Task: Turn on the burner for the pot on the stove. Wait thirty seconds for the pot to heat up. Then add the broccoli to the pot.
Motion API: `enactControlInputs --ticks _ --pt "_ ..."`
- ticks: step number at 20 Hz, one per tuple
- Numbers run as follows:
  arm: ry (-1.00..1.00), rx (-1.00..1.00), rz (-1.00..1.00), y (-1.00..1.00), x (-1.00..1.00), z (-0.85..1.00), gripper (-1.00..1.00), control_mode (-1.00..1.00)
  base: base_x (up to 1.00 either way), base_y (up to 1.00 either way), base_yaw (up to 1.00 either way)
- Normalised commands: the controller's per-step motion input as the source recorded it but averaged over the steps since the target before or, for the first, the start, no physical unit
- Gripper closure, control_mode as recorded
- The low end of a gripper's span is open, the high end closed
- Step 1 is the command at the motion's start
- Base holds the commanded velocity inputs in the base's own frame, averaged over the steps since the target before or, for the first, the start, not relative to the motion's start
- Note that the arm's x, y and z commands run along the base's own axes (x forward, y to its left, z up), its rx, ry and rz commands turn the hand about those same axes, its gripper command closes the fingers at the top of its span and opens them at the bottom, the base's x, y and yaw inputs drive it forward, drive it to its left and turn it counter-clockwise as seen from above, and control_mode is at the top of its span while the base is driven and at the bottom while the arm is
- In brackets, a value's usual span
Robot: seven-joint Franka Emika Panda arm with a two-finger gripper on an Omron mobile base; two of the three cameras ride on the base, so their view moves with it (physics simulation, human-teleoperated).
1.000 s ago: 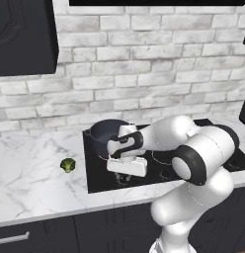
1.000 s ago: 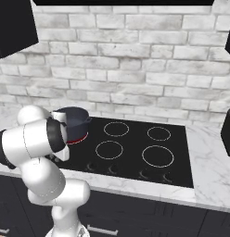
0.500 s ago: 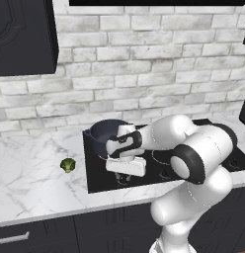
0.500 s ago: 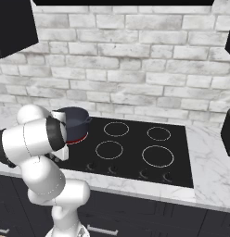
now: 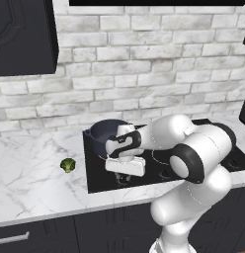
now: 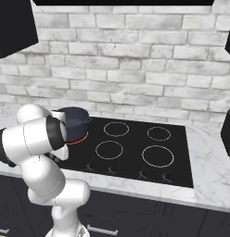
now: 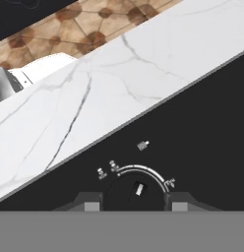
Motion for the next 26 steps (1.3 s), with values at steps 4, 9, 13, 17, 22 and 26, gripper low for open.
enactControlInputs --ticks 4,9,13,17,22,26 --pt "0.0 0.0 0.0 0.0 0.0 0.0 1.0 -1.0 0.0 0.0 0.0" --pt "0.0 0.0 0.0 0.0 0.0 0.0 1.0 -1.0 0.0 0.0 0.0" --pt "0.0 0.0 0.0 0.0 0.0 0.0 1.0 -1.0 0.0 0.0 0.0" --pt "0.0 0.0 0.0 0.0 0.0 0.0 1.0 -1.0 0.0 0.0 0.0" --pt "0.0 0.0 0.0 0.0 0.0 0.0 1.0 -1.0 0.0 0.0 0.0" --pt "0.0 0.0 0.0 0.0 0.0 0.0 1.0 -1.0 0.0 0.0 0.0"
